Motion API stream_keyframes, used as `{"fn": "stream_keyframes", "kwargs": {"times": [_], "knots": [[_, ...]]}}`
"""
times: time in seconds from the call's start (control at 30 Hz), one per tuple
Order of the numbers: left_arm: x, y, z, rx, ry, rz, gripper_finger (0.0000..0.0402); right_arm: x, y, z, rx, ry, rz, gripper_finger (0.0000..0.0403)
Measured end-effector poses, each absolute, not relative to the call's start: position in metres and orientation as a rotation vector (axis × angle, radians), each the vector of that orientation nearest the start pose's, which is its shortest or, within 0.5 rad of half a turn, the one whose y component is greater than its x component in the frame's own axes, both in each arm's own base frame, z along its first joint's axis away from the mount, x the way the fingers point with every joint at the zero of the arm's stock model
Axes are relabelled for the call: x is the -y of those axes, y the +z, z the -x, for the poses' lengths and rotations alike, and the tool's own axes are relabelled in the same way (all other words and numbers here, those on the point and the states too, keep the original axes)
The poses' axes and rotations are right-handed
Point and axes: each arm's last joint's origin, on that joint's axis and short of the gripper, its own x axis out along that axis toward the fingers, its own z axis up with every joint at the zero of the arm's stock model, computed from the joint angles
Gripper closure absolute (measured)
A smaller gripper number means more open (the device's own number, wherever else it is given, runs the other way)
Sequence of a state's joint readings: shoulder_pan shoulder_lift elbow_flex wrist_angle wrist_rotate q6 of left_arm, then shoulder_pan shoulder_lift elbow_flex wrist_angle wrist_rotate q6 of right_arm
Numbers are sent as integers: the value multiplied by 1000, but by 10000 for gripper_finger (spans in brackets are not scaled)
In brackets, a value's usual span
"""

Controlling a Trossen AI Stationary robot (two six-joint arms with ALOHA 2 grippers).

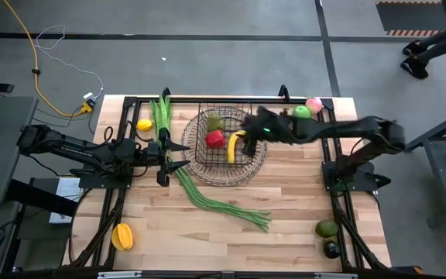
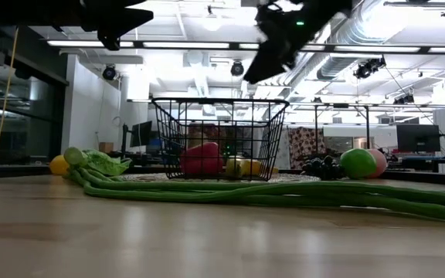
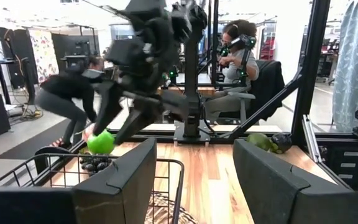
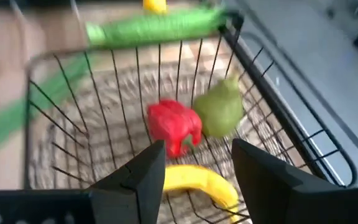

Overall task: Build produce basket
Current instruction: Put the green leaf lettuce into the black mesh basket

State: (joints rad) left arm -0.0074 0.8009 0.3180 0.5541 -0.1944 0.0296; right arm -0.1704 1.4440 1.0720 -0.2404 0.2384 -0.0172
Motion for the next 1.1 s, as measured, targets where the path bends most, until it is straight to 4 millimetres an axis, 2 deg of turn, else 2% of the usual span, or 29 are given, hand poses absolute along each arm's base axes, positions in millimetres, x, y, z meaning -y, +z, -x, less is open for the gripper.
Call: {"fn": "stream_keyframes", "kwargs": {"times": [0.2, 0.4, 0.53, 1.1], "knots": [[-5, 241, -177, 83, 207, -20, 200, 50, 263, -264, -225, -402, -24, 226], [-5, 241, -177, 79, 216, -43, 200, 45, 250, -242, 23, -357, -47, 226], [-5, 240, -177, 70, 216, -47, 200, 44, 245, -238, 62, -334, -44, 226], [-5, 240, -177, 69, 216, -47, 200, 44, 244, -238, 59, -332, -52, 226]]}}
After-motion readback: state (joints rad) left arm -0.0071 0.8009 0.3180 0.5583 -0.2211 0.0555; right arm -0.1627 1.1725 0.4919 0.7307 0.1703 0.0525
